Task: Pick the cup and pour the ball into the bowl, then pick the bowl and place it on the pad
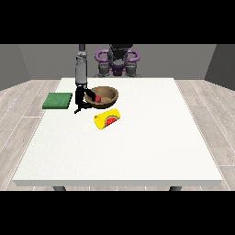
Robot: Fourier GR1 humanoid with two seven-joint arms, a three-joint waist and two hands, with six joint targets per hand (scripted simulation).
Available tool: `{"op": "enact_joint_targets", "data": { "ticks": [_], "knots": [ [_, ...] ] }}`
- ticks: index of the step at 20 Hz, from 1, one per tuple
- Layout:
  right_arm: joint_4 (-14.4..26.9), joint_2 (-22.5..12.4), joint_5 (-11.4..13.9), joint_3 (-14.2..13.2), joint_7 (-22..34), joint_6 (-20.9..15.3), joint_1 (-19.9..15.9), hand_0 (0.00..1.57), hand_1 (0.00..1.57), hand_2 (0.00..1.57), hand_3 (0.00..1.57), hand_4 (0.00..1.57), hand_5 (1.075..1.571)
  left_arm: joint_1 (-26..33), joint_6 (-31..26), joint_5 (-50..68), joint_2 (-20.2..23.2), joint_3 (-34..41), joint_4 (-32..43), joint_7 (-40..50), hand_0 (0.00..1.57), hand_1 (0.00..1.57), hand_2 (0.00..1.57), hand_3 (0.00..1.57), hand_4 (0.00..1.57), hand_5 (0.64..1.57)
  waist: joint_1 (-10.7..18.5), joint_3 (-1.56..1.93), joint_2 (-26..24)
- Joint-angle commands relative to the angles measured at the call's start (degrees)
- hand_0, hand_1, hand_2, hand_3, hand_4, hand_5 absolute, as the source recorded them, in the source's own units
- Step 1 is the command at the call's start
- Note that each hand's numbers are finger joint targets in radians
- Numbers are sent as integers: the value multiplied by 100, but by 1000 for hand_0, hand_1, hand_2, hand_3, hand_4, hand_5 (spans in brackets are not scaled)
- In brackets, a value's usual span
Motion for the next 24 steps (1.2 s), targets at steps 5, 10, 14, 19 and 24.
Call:
{"op": "enact_joint_targets", "data": {
  "ticks": [5,10,14,19,24],
  "knots": [
    [-405,-709,703,629,2404,-181,-104,1571,1571,1571,1571,1250,1455,779,-237,-227,21,120,938,-511,0,0,0,0,0,1547,-536,142,-820],
    [-671,-852,832,739,3286,-199,-755,1571,1571,1571,1571,1250,1476,810,-627,-111,617,449,1500,-708,0,0,0,0,0,1543,-746,159,-751],
    [-551,-858,593,668,3193,240,-483,1571,1571,1571,1571,1300,1492,1196,-575,-184,579,483,1551,-989,0,0,0,0,0,1542,-953,164,-792],
    [-529,-779,831,790,3091,59,-731,1571,1571,1571,1571,1300,1492,1044,-439,-292,823,469,1619,-1073,0,0,0,0,0,1535,-1098,166,-570],
    [234,-1681,553,179,1925,832,-438,1571,1571,1571,1571,1305,1528,1073,-283,-169,657,418,1121,-853,0,0,0,0,0,1533,-1078,177,-441]
  ]
}}
